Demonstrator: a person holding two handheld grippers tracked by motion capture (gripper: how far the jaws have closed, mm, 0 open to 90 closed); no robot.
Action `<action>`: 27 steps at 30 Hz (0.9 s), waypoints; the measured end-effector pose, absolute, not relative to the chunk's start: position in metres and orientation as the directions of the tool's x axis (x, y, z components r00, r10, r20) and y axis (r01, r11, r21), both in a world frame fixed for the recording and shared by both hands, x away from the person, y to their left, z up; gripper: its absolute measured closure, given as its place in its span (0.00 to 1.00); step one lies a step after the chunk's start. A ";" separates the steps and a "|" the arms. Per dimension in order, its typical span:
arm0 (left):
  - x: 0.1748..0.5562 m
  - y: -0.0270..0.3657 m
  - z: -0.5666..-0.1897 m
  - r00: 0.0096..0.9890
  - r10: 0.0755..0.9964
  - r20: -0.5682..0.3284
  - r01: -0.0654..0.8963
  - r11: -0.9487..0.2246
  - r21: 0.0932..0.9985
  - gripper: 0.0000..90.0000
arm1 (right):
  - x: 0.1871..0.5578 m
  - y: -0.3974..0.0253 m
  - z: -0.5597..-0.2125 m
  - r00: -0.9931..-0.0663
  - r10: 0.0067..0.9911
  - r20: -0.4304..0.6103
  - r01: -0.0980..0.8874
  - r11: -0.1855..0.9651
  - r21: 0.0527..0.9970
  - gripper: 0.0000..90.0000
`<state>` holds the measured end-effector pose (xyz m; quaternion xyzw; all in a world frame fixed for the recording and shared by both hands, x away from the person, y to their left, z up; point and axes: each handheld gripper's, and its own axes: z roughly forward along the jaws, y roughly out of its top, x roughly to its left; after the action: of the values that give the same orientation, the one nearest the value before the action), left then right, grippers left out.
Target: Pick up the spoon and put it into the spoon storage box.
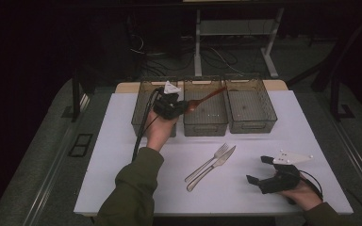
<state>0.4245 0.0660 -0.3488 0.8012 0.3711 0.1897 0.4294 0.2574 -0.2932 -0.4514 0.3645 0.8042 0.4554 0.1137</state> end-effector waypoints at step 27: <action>0.448 0.039 -0.382 0.593 0.805 0.032 0.497 -0.397 0.772 0.86 | 0.257 -0.294 -0.451 -0.709 0.689 0.148 0.479 0.316 0.819 0.03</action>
<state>0.4484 0.0392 -0.3818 0.8101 0.4019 0.2053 0.3744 0.2567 -0.2936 -0.4508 0.3635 0.8031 0.4579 0.1148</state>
